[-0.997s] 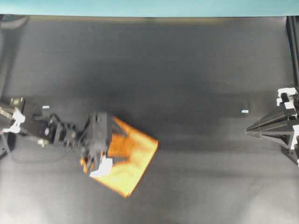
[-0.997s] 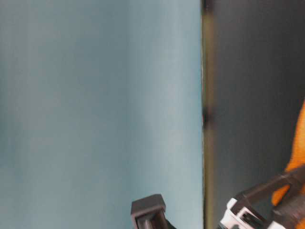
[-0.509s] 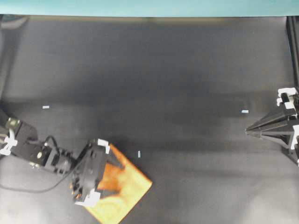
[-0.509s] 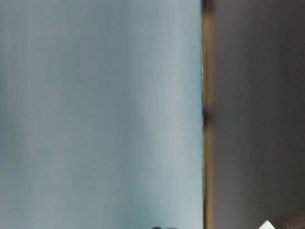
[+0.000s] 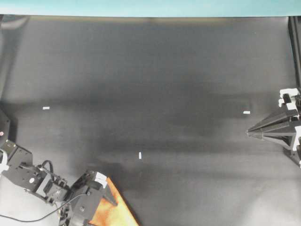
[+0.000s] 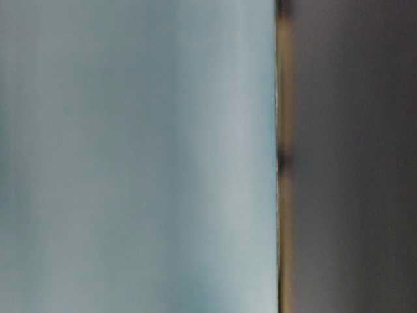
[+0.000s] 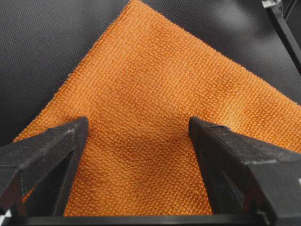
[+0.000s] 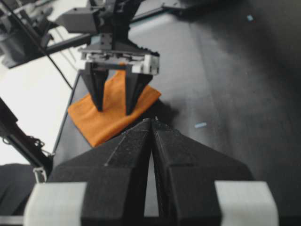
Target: Push an orange cloth with the left arm to wipe the desk.
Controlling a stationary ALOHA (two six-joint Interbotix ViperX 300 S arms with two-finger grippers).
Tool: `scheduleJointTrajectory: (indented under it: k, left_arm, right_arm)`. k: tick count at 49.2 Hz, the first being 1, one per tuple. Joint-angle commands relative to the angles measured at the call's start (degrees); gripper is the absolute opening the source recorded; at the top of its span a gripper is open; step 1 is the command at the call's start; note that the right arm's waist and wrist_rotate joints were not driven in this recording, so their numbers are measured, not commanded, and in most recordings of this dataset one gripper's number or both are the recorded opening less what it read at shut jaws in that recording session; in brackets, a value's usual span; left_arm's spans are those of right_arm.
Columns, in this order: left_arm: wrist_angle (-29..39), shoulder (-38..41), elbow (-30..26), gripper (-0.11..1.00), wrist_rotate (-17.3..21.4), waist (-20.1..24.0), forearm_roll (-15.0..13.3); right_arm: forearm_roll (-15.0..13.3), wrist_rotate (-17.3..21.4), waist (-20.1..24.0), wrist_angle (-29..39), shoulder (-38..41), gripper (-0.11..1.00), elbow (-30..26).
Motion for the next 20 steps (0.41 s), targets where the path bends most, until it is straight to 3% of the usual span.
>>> scheduleJointTrajectory:
  k: [1, 14, 20]
  left_arm:
    - [-0.26, -0.35, -0.70, 0.84, 0.09, 0.18, 0.09]
    - [-0.26, -5.19, 0.53, 0.84, 0.44, 1.85, 0.18]
    - [-0.26, -11.51, 1.85, 0.84, 3.34, 2.64, 0.09]
  right_arm:
    - [0.09, 0.00, 0.00, -0.53, 0.18, 0.00, -0.35]
    - [0.09, -0.09, 0.00, -0.62, 0.09, 0.00, -0.35]
    - [0.09, -0.09, 0.00, -0.62, -0.09, 0.00, -0.35]
